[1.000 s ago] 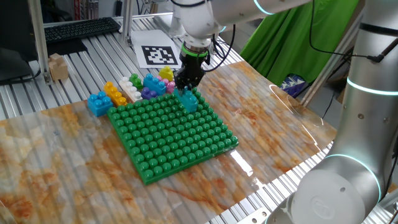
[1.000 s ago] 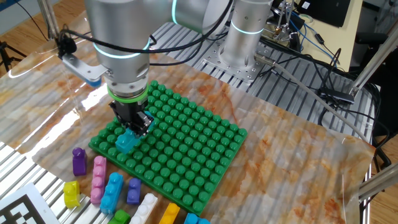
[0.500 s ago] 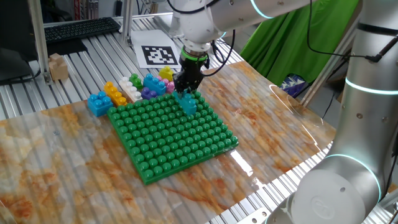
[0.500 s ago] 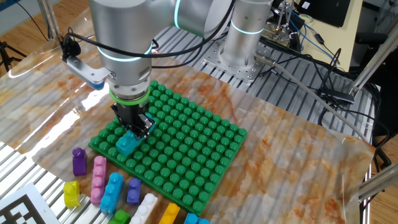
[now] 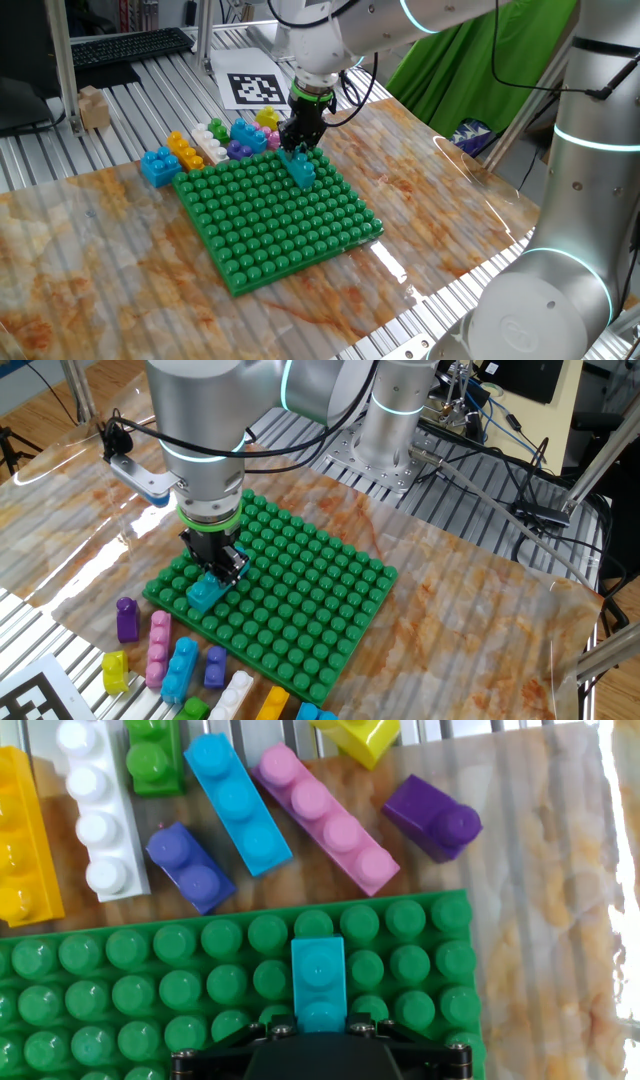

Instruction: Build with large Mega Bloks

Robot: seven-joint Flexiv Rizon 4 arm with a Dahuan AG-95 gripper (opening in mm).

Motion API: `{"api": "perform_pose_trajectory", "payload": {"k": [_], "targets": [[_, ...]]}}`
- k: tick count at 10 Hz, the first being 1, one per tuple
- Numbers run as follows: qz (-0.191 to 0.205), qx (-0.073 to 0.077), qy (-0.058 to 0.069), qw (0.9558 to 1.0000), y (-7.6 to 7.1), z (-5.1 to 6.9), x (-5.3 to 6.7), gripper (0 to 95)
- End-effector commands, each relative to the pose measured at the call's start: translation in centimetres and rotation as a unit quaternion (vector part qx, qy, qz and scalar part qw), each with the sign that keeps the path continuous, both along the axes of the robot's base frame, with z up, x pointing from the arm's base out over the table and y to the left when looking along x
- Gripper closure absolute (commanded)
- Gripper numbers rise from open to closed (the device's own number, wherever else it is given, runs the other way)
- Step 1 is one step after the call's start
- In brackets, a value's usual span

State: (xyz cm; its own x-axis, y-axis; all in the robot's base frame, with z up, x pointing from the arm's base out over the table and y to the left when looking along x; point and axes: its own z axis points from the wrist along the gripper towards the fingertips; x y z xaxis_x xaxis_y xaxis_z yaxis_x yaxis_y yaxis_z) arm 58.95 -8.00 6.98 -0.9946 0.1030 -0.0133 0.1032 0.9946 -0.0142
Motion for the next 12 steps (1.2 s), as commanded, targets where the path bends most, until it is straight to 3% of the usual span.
{"api": "perform_pose_trajectory", "payload": {"k": [1, 4, 12], "targets": [[0.002, 0.002, -0.001, 1.0, 0.03, -0.19, 0.03, 95.0], [0.007, 0.014, -0.005, 0.9999, 0.12, -0.1, 0.02, 95.0], [0.032, 0.017, -0.008, 0.9993, 0.2, -0.35, -0.18, 95.0]]}}
